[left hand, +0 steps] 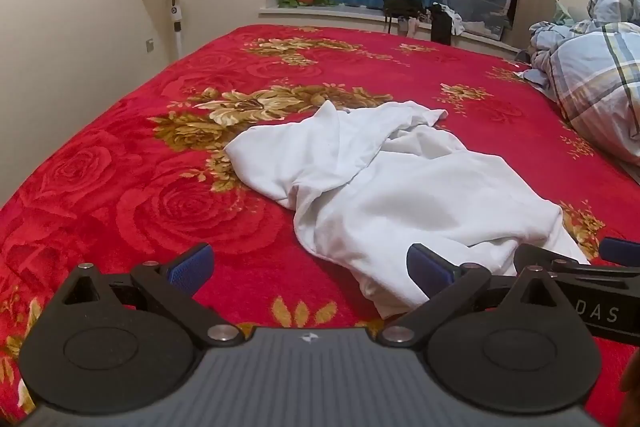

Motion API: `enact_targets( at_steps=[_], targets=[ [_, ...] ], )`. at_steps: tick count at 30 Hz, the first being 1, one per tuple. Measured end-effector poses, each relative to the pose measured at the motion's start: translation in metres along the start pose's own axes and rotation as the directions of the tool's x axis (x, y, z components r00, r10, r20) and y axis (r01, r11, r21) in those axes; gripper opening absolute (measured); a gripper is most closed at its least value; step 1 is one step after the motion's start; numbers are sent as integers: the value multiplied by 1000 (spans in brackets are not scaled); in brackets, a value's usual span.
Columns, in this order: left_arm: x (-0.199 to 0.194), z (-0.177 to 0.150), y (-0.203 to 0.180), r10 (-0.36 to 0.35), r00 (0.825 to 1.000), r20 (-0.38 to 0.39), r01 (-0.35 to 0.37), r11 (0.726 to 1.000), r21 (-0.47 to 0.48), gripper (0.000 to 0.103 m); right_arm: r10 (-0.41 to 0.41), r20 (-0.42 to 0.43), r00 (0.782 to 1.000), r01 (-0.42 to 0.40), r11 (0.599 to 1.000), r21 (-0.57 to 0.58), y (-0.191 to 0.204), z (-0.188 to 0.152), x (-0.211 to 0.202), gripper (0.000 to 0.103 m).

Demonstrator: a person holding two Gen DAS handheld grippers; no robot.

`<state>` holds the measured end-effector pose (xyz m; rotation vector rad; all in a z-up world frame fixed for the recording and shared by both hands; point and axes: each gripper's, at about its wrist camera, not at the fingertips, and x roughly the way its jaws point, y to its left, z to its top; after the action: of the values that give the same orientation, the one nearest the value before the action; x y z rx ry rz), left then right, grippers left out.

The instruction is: Fold small clothes

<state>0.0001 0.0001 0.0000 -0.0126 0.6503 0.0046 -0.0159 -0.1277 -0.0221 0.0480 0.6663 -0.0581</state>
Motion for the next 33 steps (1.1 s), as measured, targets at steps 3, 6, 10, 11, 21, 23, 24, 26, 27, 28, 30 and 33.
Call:
enact_targets(
  at_steps=[3,6,10,11,21,23,24,26,27,28,30,33],
  targets=[
    [2,-1,0,0,1000,3,0,1000,1,103,0,0,1000,0,1000,0,0,0,0,97],
    [2,-1,0,3,1000,5,-3,1000,2,102,1,0,1000,-1,1000,0,0,0,0,97],
    [3,0,2,1,1000,4,-1,1000,3,102,4,2,1000,-4,1000,-2,3,1,1,96],
    [3,0,2,0,1000,4,0,1000,4,102,5,2,1000,-5,1000,-3,3,2,1,96],
    [0,2,2,-3,1000,6,3,1000,1,102,20,11,1000,-20,1000,-3,2,1,-1,93],
    [-1,3,2,-8,1000,19,8,1000,0,101,20,16,1000,-20,1000,-1,1,1,-2,91],
    [-4,4,2,-8,1000,26,8,1000,-2,101,20,22,1000,-20,1000,4,1,1,-3,91],
    [-8,5,1,-6,999,48,6,1000,1,100,20,43,999,-21,1000,18,0,0,-5,89],
    [-9,1,-1,-6,998,66,6,1000,3,98,19,55,998,-20,1000,19,0,1,-6,89],
    [-12,0,-3,-9,997,82,8,1000,11,95,16,73,997,-18,1000,14,0,1,-8,89],
    [-12,0,-4,-18,997,80,16,1000,24,88,17,107,994,-18,1000,12,0,2,-12,88],
    [-9,1,0,-37,998,54,36,999,21,73,22,140,990,-23,1000,7,-3,7,-15,84]
  ],
)
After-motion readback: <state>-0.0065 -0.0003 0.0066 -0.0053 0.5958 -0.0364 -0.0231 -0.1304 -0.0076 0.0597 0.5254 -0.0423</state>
